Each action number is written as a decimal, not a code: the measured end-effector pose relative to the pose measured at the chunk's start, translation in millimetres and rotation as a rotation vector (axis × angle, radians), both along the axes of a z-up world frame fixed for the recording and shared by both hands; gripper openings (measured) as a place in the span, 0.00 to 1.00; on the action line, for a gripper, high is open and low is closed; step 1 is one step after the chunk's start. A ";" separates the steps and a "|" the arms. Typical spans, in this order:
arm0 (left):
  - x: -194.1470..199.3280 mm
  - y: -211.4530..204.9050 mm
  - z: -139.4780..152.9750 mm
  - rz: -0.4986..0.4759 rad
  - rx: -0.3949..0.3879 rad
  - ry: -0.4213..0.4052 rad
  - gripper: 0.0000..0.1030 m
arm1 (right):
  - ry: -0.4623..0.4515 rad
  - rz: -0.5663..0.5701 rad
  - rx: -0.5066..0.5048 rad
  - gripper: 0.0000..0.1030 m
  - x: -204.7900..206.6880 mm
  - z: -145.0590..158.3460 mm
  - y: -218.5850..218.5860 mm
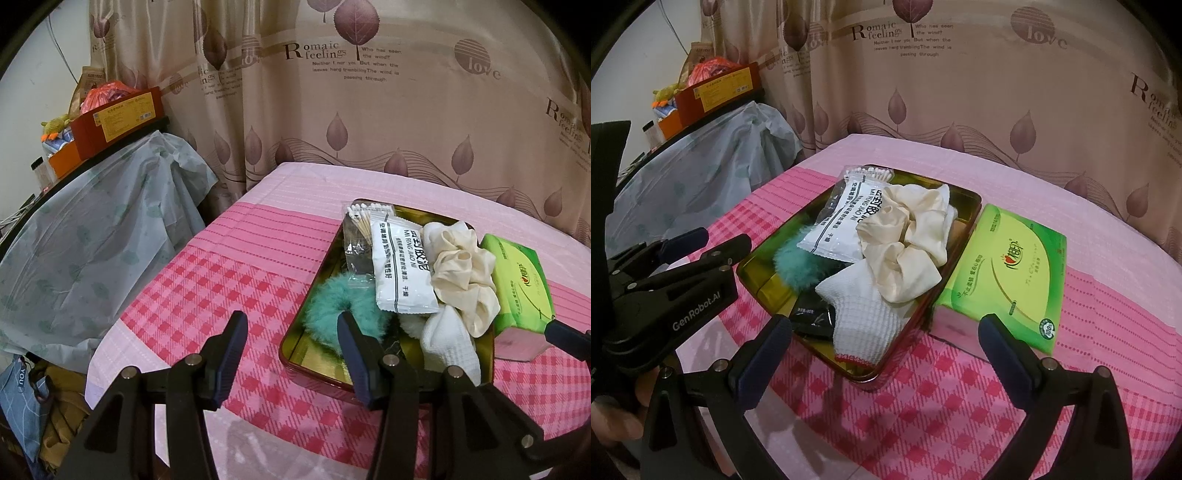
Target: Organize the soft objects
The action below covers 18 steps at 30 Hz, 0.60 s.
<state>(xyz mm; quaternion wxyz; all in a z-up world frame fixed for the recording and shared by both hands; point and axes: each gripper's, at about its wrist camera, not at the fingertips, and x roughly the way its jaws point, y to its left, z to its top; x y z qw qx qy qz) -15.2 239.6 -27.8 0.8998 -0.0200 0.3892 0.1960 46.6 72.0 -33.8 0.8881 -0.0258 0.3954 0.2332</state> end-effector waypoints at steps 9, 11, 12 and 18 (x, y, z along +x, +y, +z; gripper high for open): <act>1.0 -0.8 0.2 -0.002 -0.002 0.000 0.50 | 0.005 -0.002 0.002 0.97 0.5 -1.0 1.6; 1.4 -0.7 -0.2 0.000 0.000 0.003 0.50 | 0.007 -0.001 0.002 0.97 -0.4 -1.8 2.9; 1.2 -0.5 -0.2 0.000 -0.001 0.004 0.50 | 0.006 0.001 0.000 0.97 0.0 -1.7 2.0; 1.2 -0.9 -0.2 0.000 0.001 0.005 0.50 | 0.011 0.005 -0.001 0.97 -0.8 -3.6 3.5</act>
